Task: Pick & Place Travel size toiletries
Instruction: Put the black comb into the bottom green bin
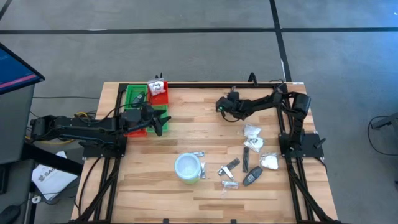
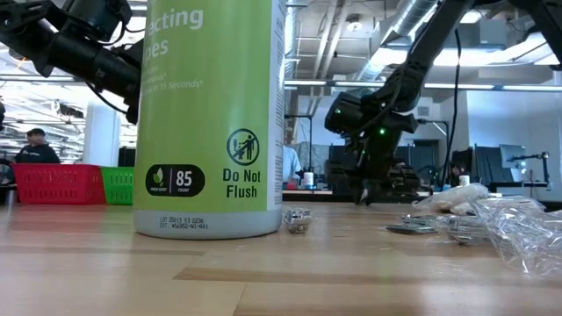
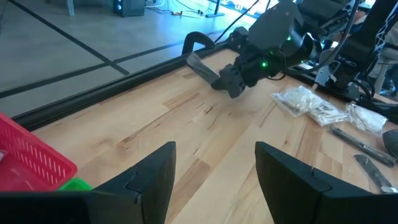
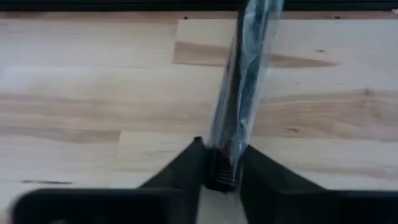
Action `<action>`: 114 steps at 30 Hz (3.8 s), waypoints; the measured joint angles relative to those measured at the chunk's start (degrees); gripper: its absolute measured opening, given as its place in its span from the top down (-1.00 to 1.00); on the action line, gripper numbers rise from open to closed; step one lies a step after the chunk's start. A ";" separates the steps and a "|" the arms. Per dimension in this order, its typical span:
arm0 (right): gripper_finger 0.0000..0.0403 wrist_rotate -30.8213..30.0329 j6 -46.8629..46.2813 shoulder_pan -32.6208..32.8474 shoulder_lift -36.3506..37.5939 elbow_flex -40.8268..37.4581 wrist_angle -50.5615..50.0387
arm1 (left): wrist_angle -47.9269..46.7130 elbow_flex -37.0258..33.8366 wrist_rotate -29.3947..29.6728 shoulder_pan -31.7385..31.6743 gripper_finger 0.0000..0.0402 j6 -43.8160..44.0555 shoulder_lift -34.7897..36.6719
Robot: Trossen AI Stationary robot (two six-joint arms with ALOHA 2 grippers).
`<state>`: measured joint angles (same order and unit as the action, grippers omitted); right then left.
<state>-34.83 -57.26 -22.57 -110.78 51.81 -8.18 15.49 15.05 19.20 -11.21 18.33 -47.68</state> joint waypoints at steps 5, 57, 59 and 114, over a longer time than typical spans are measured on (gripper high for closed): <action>0.94 0.28 1.63 0.19 0.00 0.02 0.21 | 0.17 0.00 0.00 -0.01 -0.04 -0.02 0.00; 1.00 5.62 51.87 21.18 0.31 44.09 -12.61 | 17.64 0.02 -3.84 0.01 -0.04 -3.03 -0.02; 1.00 7.34 51.87 21.22 0.26 44.06 -12.82 | 19.19 0.02 -6.24 0.01 -0.04 -4.41 -0.02; 0.73 18.05 54.43 20.83 5.32 43.91 -17.63 | 28.35 -0.04 -16.27 -0.06 0.99 -9.35 0.35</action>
<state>-16.78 -2.83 -1.74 -105.46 95.72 -25.81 43.84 15.00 2.93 -11.27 8.98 -47.33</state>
